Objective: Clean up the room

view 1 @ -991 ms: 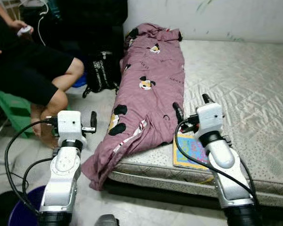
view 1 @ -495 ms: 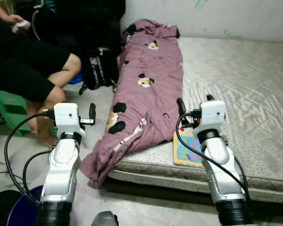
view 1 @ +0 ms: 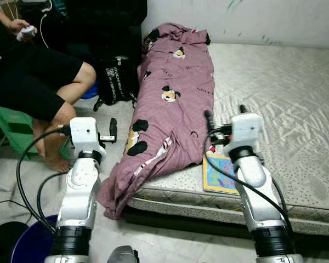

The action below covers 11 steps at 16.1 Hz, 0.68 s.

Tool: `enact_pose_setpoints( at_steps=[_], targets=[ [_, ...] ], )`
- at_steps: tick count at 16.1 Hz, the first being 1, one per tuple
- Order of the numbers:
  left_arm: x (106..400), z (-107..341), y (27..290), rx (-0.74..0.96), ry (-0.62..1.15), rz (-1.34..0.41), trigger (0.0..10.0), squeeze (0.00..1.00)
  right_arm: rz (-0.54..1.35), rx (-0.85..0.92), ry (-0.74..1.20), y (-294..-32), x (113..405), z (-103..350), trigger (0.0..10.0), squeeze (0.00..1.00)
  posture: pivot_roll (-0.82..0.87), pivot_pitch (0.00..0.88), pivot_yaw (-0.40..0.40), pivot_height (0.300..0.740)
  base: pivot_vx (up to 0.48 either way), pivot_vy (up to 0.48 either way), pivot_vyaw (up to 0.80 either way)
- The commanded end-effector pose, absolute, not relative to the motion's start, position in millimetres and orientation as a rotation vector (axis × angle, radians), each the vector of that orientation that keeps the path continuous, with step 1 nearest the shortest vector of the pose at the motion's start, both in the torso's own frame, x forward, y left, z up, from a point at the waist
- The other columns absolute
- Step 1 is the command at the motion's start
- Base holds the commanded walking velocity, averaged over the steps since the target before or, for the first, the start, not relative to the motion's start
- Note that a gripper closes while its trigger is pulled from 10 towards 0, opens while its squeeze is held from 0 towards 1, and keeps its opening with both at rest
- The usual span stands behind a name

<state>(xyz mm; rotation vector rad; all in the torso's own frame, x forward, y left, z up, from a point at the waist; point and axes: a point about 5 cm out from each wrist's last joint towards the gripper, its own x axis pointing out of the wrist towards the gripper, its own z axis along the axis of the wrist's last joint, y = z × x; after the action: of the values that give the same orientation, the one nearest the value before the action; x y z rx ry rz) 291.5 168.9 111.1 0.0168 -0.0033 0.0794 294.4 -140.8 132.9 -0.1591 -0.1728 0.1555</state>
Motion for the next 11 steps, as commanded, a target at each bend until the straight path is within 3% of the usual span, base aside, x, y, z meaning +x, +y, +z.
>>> enact_pose_setpoints(
  at_steps=[1, 7, 10, 11],
  targets=[
    [288.4, 113.5, 175.6, 0.007, -0.015, 0.121, 10.0, 0.00, 0.194, -0.164, -0.172, -137.6, 296.5, 134.3, 10.0, 0.00, 0.04, 0.000, -0.045, 0.740, 0.000, 0.000, 0.00],
    [273.6, 109.0, 174.7, -0.034, -0.006, 0.156, 10.0, 0.00, 0.302, -0.195, -0.142, -130.9, 294.3, 128.1, 10.0, 0.00, 0.06, 0.000, -0.090, 0.740, 0.000, 0.000, 0.00],
    [270.0, 106.8, 170.2, -0.036, 0.007, 0.107, 10.0, 0.00, 0.286, -0.178, -0.127, -134.2, 286.6, 124.0, 10.0, 0.00, 0.04, 0.000, -0.061, 0.740, 0.000, 0.000, -0.80],
    [269.3, 106.2, 168.9, -0.032, 0.011, 0.091, 10.0, 0.00, 0.281, -0.174, -0.125, -134.8, 284.6, 123.3, 10.0, 0.00, 0.03, 0.000, -0.056, 0.740, 0.000, 0.000, 0.00]
  ],
)
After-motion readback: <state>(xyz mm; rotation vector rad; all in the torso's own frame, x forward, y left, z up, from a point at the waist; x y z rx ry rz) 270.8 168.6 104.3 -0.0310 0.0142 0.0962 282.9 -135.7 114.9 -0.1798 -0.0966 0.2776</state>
